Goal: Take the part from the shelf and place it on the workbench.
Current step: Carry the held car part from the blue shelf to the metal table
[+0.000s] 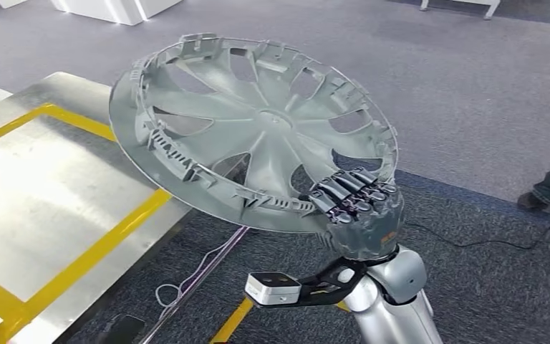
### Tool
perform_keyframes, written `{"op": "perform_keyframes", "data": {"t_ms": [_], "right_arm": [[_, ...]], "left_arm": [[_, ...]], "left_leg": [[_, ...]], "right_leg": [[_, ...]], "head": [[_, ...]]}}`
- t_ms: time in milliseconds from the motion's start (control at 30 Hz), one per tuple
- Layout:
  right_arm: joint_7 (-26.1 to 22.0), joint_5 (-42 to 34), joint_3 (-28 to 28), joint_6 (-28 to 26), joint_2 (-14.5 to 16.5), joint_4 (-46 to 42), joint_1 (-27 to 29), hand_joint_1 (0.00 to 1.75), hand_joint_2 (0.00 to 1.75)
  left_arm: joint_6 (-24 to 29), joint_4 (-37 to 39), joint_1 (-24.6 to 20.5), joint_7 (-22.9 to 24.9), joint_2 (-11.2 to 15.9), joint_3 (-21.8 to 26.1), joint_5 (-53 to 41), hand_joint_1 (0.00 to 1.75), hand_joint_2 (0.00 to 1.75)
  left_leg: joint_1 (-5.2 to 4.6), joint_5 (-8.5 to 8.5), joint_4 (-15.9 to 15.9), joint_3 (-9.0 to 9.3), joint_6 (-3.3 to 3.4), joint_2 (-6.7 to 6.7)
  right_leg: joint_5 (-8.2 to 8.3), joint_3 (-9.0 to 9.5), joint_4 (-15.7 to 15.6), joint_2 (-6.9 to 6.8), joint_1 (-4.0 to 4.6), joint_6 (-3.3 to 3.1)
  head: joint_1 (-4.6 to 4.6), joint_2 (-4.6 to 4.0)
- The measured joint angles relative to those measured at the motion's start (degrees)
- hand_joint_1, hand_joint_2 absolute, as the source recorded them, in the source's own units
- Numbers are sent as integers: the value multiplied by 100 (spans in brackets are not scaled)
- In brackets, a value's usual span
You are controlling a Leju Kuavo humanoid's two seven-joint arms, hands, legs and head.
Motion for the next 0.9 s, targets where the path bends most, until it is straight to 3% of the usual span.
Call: {"op": "perform_keyframes", "data": {"t_ms": [33, 67, 100, 167, 233, 333, 400, 467, 533, 567, 600, 667, 733, 767, 833, 900], "right_arm": [[-1, 2, 0, 0, 0, 0, 0, 175, 175], [-1, 5, 0, 0, 0, 0, -1, 175, 175], [-2, 8, 0, 0, 0, -1, -1, 175, 175], [-2, 9, -4, 0, 0, -2, -1, 175, 175], [-2, 10, -13, 0, 0, -2, -1, 175, 175], [-2, 13, -17, 0, 0, -3, -2, 175, 175], [-2, 13, -19, 0, 0, -9, -5, 175, 175], [-2, 13, -28, 0, 0, -17, -6, 175, 175], [-2, 13, -40, 0, 0, -19, -4, 175, 175], [-2, 13, -44, 0, 0, -18, -3, 175, 175], [-2, 14, -45, 0, 0, -17, -3, 175, 175], [-2, 14, -46, 0, 0, -17, -3, 175, 175], [-3, 16, -46, 0, 0, -20, -3, 175, 175], [-4, 17, -46, 0, 0, -22, -3, 175, 175], [-5, 21, -44, 0, 1, -26, -4, 175, 175], [-5, 19, -39, 0, 5, -27, -8, 175, 175]], "left_arm": [[1, 1, 10, 5, 29, 17, 10, 0, 0], [3, 1, 22, 8, 53, 35, 19, 0, 0], [6, 1, 33, 8, 73, 53, 23, 0, 0], [14, 1, 38, 4, 98, 73, 26, 0, 0], [17, 1, 42, -4, 109, 84, 26, 0, 0], [19, 1, 88, -9, 121, 96, 26, 0, 0], [20, 2, 99, -14, 122, 107, 26, 0, 0], [14, 3, 83, -22, 110, 117, 28, 0, 0], [-8, 3, 70, -32, 89, 124, 33, 0, 0], [-26, 3, 71, -39, 70, 126, 34, 0, 0], [-49, 3, 71, -48, 46, 128, 34, 0, 0], [-100, 3, 67, -73, -21, 129, 25, 0, 0], [-150, 3, 49, -104, -82, 128, 5, 0, 0], [-169, 3, 43, -118, -104, 128, -5, 0, 0], [-195, 3, 48, -132, -134, 127, -22, 0, 0], [-205, 3, 62, -134, -168, 122, -42, 0, 0]], "left_leg": [[4, 29, 71, -30, -2, 9], [2, 163, -94, 62, 6, 23], [-6, 355, -430, 249, 27, 74], [-65, 605, -1158, 654, 88, 301], [-123, 620, -1465, 804, 146, 427], [-126, 620, -1511, 799, 212, 302], [-93, 646, -1567, 834, 267, 208], [-72, 657, -1593, 852, 314, 86], [-68, 654, -1591, 852, 331, -48], [-65, 653, -1588, 854, 331, -123], [-59, 650, -1583, 858, 328, -202], [-38, 633, -1558, 864, 298, -363], [-28, 614, -1499, 824, 232, -509], [-20, 617, -1480, 792, 193, -569], [9, 642, -1483, 746, 120, -671], [7, 566, -1371, 685, 64, -529]], "right_leg": [[-11, 9, 0, -79, 6, -3], [-26, 25, 1, -152, 12, 0], [-44, 48, 1, -221, 19, 7], [-89, 92, 6, -351, 49, 38], [-125, 111, 7, -468, 82, 80], [-162, 125, -11, -584, 82, 136], [-299, 49, 168, -385, 69, 176], [-609, -254, 798, -70, 60, 200], [-842, -666, 1531, 48, 58, 217], [-807, -779, 1664, 60, 54, 227], [-669, -794, 1597, 70, 45, 236], [-213, -548, 928, 200, 0, 255], [23, -244, 283, 438, -51, 254], [35, -172, 140, 518, -58, 242], [19, -147, 107, 459, -42, 180], [36, -109, 63, 333, -43, 110]], "head": [[0, 0], [-1, 0], [0, 0], [1, 0], [11, 0], [17, 0], [30, -1], [61, -1], [81, -1], [81, -1], [82, 0], [86, 0], [91, -1], [95, -1], [95, 0], [71, 0]]}}
